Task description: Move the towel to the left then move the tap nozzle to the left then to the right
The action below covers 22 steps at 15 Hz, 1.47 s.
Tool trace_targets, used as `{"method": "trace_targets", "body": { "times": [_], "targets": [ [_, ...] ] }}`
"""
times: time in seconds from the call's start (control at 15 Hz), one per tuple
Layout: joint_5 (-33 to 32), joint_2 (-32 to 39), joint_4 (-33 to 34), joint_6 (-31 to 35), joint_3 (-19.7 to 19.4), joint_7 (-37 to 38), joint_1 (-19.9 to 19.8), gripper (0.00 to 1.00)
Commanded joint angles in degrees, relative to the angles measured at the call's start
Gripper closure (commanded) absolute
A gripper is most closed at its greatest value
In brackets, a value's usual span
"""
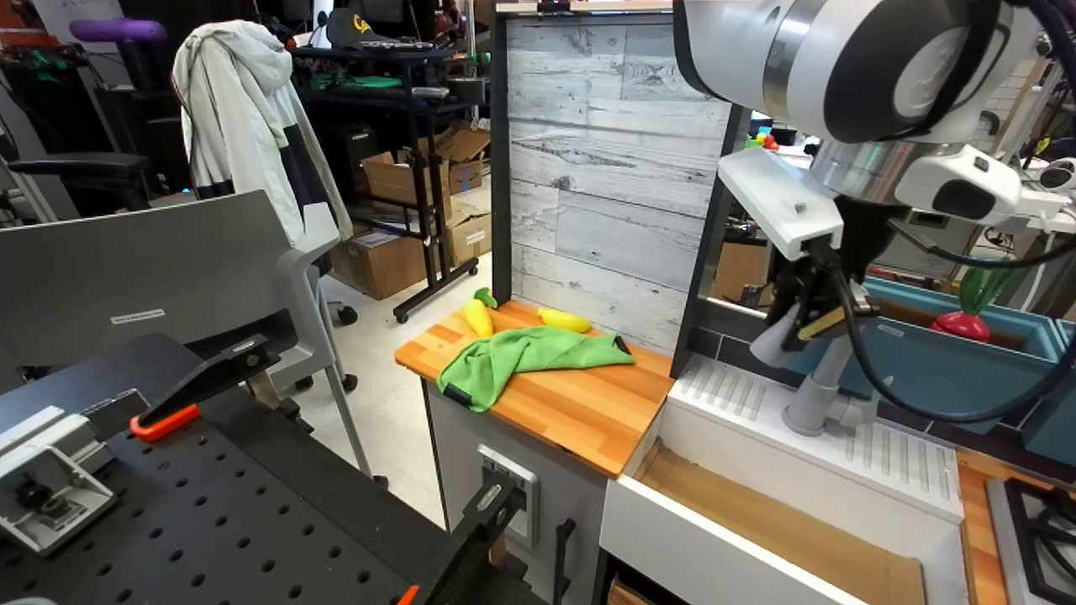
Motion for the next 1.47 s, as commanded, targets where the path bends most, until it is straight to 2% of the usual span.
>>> {"method": "trace_targets", "body": {
  "times": [0.0, 0.27, 0.53, 0.87, 1.4],
  "targets": [
    [-3.5, 0.31, -3.71, 2.73, -5.64, 2.39, -0.37, 0.3],
    [-4.33, 0.41, -4.78, 3.65, -7.05, 3.13, 0.22, 0.01],
    [-5.7, -0.15, -5.91, 3.6, -7.18, 2.94, 0.54, 0.0],
    [-5.2, -2.8, -7.84, 3.06, -4.53, -1.49, -0.88, 0.0],
    [-4.9, -13.46, -20.63, 8.55, -2.65, -9.92, -1.31, 0.0]
  ]
}}
